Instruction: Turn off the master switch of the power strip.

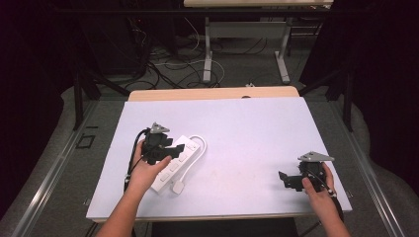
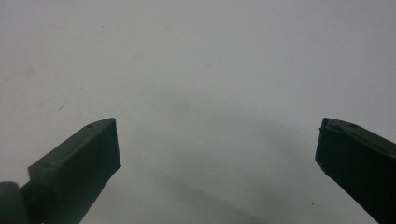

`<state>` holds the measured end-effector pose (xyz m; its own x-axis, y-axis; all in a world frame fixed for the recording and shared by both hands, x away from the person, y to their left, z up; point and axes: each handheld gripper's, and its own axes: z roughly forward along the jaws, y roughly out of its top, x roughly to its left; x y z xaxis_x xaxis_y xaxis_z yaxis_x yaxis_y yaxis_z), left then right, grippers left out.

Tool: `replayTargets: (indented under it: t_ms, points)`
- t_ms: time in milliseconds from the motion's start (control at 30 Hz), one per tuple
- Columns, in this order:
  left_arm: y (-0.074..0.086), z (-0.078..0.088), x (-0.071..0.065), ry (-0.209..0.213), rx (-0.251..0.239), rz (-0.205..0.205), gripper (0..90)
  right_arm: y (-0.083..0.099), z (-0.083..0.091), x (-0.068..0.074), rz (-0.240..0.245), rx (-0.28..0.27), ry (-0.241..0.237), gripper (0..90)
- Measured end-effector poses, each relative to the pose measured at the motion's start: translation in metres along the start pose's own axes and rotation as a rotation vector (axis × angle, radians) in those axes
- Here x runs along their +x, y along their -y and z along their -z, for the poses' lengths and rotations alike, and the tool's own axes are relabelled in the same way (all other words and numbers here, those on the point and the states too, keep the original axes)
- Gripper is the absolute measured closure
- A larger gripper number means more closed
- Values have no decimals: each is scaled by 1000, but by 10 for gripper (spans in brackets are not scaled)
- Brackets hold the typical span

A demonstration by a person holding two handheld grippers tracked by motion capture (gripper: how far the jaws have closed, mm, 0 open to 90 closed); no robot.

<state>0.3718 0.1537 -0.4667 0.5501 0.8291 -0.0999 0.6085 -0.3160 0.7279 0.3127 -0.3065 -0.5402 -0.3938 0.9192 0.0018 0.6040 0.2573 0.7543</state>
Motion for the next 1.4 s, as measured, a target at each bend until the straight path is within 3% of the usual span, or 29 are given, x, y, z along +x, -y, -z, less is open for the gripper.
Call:
replayTargets:
  t_ms: [400, 900, 1400]
  points:
    - [-3, -11, 0, -5, 49, -22, 583, 0, 0, 0, 0, 1, -1, 0]
    - [-5, -29, 1, 8, 82, -5, 734, 1, -1, 1, -4, 4, -7, 0]
    - [-14, -46, 4, 15, 85, 52, 867, 1, -2, 0, -1, 5, -7, 0]
